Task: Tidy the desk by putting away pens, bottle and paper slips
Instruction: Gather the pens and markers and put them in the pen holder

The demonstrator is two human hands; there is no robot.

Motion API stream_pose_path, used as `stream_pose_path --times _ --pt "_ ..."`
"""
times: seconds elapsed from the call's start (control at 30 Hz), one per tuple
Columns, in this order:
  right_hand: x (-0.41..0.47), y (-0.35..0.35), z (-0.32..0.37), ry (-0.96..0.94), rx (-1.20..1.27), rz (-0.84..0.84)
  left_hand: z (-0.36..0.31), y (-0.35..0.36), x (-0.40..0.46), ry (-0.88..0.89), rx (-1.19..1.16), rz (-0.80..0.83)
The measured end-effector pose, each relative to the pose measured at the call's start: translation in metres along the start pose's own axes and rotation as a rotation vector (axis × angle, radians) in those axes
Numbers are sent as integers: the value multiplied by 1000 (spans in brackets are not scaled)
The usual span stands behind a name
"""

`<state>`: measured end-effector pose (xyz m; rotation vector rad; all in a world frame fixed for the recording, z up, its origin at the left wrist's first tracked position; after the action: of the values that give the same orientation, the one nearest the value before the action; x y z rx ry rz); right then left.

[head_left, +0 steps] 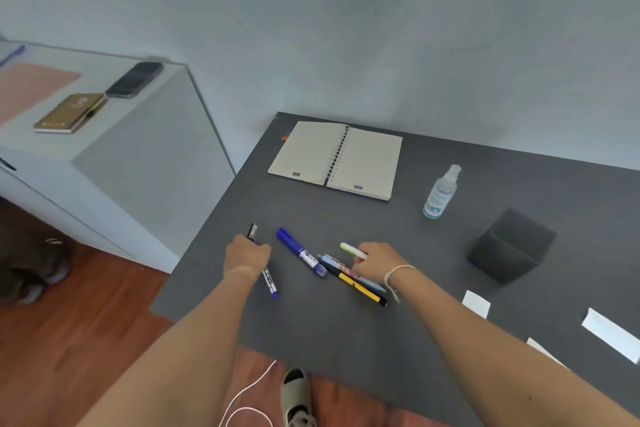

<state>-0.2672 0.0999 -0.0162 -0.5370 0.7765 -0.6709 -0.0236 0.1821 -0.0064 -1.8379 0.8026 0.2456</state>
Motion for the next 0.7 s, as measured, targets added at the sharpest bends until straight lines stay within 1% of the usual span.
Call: stream_pose_path --times 0.13,0.27,0.37,0.5,0.7 --pt "-6 10 -9 6 -59 20 17 10 -7 -59 28 12" --pt "-7 12 -13 22 -85 -13 19 18 -5 -52 44 26" --pt "-6 9 -11 28 -130 -51 12 19 1 -18 58 40" --pt "-4 9 -14 111 -134 -70 1 13 8 32 83 81" --pt "-9 0 -11 191 -25 -124 -18 3 20 140 17 129"
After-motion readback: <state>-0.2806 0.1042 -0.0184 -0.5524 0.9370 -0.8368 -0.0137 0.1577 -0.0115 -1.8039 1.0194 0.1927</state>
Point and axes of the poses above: each hand's wrist, its own x-axis towards the middle knuckle, its own y-axis out of the palm, z = x × y, the point moved 6 cm from there along x, towards the middle knuckle, and after that the axes turned 11 degrees about -y, right-handed, at the moved point
